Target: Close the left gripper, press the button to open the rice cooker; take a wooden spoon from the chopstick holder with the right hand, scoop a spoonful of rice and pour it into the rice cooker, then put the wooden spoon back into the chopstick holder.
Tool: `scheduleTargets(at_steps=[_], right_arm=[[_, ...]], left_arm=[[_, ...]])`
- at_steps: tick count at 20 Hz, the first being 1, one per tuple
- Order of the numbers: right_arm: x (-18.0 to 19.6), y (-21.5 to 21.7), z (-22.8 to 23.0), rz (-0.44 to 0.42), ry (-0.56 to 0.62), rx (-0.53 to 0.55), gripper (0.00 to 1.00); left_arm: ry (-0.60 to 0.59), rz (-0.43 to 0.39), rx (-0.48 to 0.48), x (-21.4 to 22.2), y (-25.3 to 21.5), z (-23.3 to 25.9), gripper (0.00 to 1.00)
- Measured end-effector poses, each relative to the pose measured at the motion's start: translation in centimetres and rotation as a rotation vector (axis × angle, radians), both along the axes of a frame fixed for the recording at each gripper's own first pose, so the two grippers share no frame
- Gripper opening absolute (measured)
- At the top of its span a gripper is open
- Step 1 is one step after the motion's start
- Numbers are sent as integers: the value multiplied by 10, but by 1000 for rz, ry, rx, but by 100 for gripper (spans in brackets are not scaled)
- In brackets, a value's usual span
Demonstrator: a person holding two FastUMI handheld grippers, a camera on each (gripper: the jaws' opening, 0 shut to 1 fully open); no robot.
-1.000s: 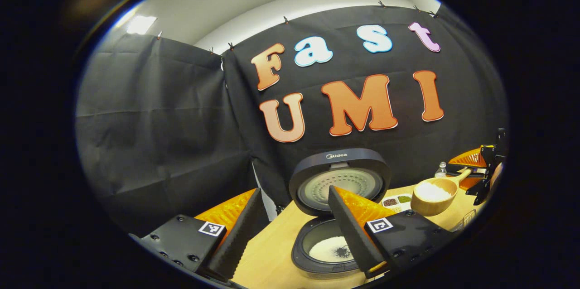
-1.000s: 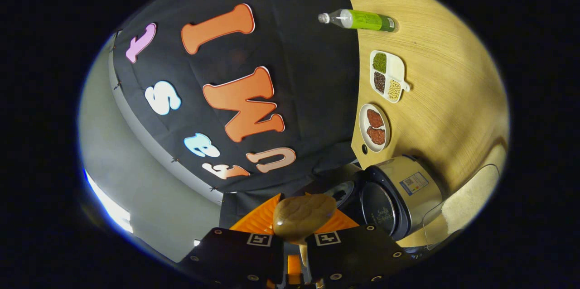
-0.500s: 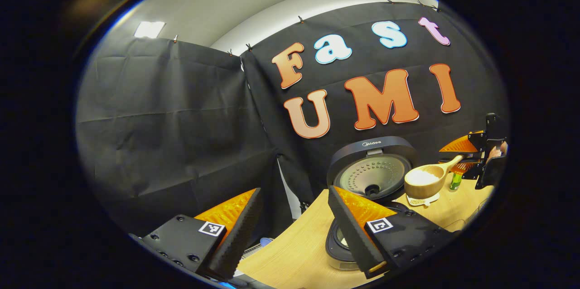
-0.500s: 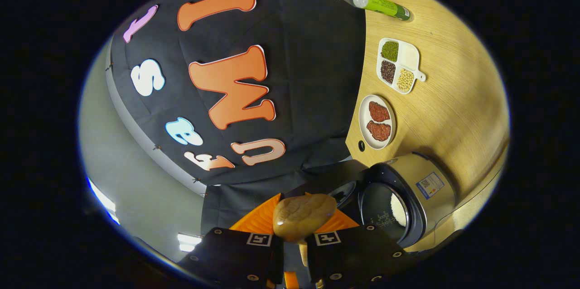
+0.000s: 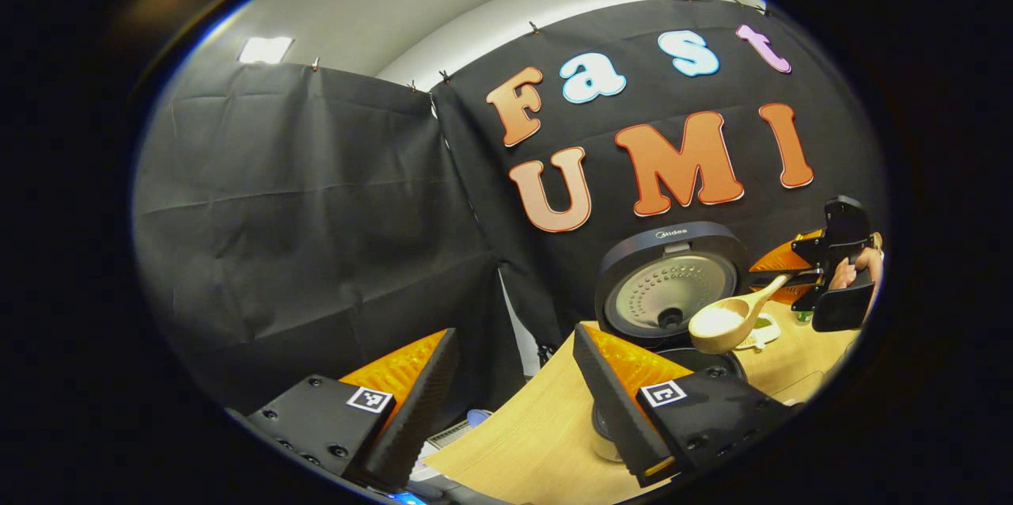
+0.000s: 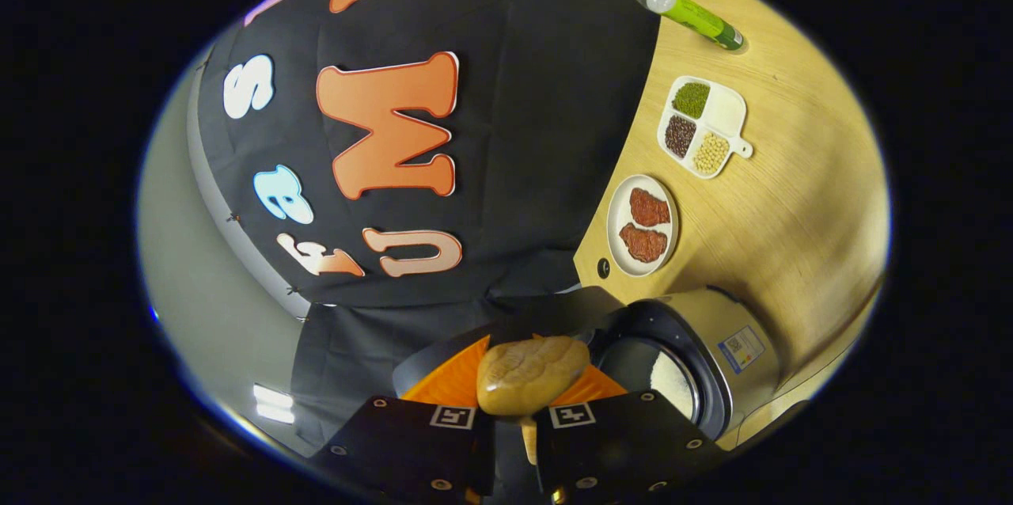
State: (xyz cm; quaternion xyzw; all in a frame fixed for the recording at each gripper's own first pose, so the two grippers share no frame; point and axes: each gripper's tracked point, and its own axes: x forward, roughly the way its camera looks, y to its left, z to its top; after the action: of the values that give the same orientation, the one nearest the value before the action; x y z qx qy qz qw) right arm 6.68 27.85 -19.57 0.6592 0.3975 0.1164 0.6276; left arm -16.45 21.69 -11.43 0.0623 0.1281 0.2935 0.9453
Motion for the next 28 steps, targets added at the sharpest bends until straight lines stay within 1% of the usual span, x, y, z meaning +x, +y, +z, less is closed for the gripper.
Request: scheduleTargets(at_steps=[2,7,11,12,13,14,17,18,22,28], right_arm=[[2,-1,-4,16,-42,-84,20],[0,-6,1,11,-129,-259,20],[0,-8,7,7,-195,-379,20],[0,-9,8,6,-213,-404,20],[-2,-9,10,3,-226,-426,20],[-4,-9,10,1,-232,-442,20],[-11,2,10,23,-250,-474,20],[-13,3,11,25,-257,-487,20],[-21,11,14,30,-281,-534,20],[-33,27,15,73,-325,-605,20]], left_arm=[[7,0,-2,1,0,-4,89],[17,-8,-22,8,6,-13,89],[27,-33,-25,12,6,-18,100],[30,-41,-27,13,5,-21,100],[34,-49,-31,14,6,-24,89],[38,-57,-35,15,7,-26,100],[47,-83,-46,18,11,-32,100],[47,-89,-48,20,11,-32,98],[47,-113,-60,22,18,-38,98],[51,-122,-87,19,30,-47,98]])
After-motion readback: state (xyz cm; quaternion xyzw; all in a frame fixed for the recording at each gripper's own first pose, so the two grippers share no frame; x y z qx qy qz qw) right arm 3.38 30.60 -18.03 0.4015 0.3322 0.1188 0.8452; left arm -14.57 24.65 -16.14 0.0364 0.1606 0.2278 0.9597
